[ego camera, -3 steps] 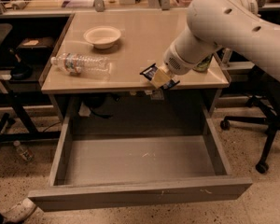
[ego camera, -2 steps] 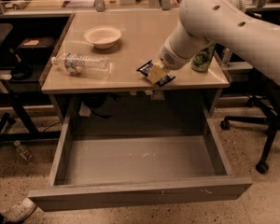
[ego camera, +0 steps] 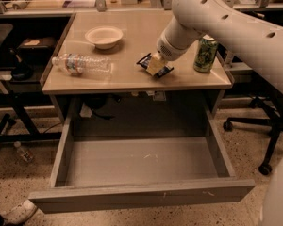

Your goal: Pick rxbar blueberry from top drawer and place on counter

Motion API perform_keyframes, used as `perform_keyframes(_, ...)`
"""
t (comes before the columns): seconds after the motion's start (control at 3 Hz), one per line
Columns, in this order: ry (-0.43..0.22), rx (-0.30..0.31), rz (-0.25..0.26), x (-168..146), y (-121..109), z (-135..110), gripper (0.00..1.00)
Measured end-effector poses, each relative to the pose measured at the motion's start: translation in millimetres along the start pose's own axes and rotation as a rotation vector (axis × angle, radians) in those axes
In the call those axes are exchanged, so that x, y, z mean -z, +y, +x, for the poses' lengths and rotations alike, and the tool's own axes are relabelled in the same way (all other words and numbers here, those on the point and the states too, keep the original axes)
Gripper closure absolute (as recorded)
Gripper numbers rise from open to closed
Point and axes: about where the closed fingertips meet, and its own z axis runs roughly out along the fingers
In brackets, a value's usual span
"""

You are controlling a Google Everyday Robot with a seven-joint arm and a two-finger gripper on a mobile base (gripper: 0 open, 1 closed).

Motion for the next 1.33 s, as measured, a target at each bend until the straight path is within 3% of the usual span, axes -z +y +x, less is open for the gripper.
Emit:
perform_keyframes(0.33,-0.004,-0.001,0.002,0.2,-1.8,-2.1,0.81)
perform_keyframes(1.33,-0.004,-0.001,0.002,0.1,-1.7,-2.1,0.11)
